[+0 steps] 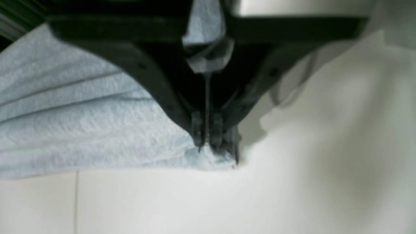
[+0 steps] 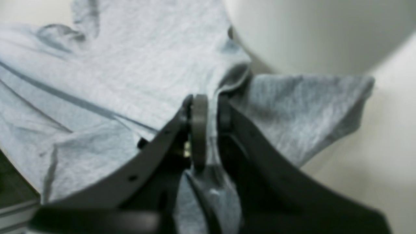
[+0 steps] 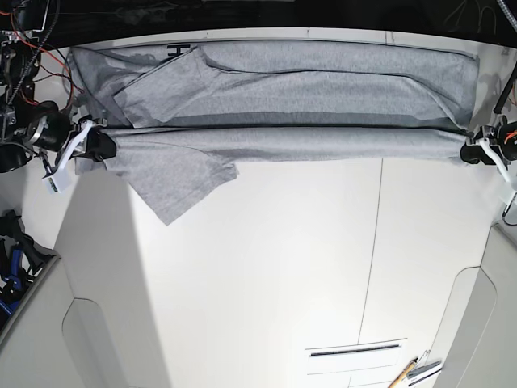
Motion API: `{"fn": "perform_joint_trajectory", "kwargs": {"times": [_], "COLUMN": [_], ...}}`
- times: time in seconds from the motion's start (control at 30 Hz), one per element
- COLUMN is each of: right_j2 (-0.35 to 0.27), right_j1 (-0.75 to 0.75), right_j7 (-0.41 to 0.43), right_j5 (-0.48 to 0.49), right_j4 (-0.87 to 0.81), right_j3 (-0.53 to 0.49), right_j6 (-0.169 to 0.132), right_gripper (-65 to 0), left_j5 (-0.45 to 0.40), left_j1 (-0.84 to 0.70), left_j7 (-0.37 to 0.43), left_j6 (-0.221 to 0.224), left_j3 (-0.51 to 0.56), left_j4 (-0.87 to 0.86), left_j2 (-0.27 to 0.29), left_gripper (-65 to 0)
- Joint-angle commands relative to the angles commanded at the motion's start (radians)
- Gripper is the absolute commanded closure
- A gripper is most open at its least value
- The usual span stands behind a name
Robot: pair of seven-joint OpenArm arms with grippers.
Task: Fold the T-shirt properly
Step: 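Roll the folded edge over once more with both grippers, then release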
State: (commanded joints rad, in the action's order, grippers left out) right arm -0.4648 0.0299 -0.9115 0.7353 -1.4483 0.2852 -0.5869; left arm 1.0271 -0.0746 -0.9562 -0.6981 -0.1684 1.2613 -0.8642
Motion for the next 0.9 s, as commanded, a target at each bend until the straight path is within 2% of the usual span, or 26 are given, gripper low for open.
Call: {"fn": "perform_joint_trajectory", "kwargs": {"times": [0.03, 0.07, 0.1, 0.3, 0.43, 0.57, 0.6, 0.67, 0.77, 0.9], "right_j2": [0.0, 0.0, 0.0, 0.026, 0.119, 0.203, 0.216, 0.228, 0.235, 0.235], "right_j1": [-0.001, -0.004, -0.011, -0.108, -0.169, -0.225, -0.239, -0.258, -0.266, -0.266], "right_j7": [0.011, 0.027, 0.047, 0.131, 0.172, 0.187, 0.201, 0.224, 0.222, 0.197], "right_j5": [-0.003, -0.002, -0.001, -0.029, -0.129, -0.155, -0.171, -0.182, -0.176, -0.164], "right_j4": [0.0, 0.0, 0.0, -0.001, 0.02, 0.147, 0.188, 0.262, 0.309, 0.312], "right_j3": [0.0, 0.0, 0.0, 0.0, -0.002, -0.003, -0.005, -0.007, -0.018, -0.093], "right_j6": [0.0, 0.0, 0.0, 0.0, 0.007, 0.007, 0.007, 0.007, 0.005, 0.006], "right_gripper": [-21.0, -26.8, -29.8, -30.2, -30.2, -30.5, -32.5, -37.5, -37.7, -37.7], "left_j5": [0.0, 0.0, 0.001, 0.001, 0.002, 0.005, 0.003, 0.001, 0.001, 0.002], "left_j1": [0.0, 0.0, 0.0, -0.001, 0.0, 0.0, 0.0, 0.0, 0.0, 0.0], "left_j7": [-0.002, -0.002, -0.001, -0.002, -0.006, -0.006, -0.006, -0.016, -0.02, -0.02], "left_j6": [0.0, 0.0, 0.0, 0.0, 0.0, 0.0, 0.0, 0.0, 0.0, 0.0], "left_j3": [0.0, 0.0, 0.0, 0.0, 0.0, 0.0, 0.0, 0.0, 0.0, 0.0], "left_j4": [0.0, 0.0, 0.0, 0.0, 0.0, 0.0, 0.0, 0.0, 0.0, 0.0], "left_j2": [0.001, 0.003, 0.003, 0.003, 0.023, 0.06, 0.067, 0.078, 0.08, 0.08], "left_gripper": [0.0, 0.0, 0.0, 0.0, 0.0, 0.0, 0.0, 0.0, 0.0, 0.0]}}
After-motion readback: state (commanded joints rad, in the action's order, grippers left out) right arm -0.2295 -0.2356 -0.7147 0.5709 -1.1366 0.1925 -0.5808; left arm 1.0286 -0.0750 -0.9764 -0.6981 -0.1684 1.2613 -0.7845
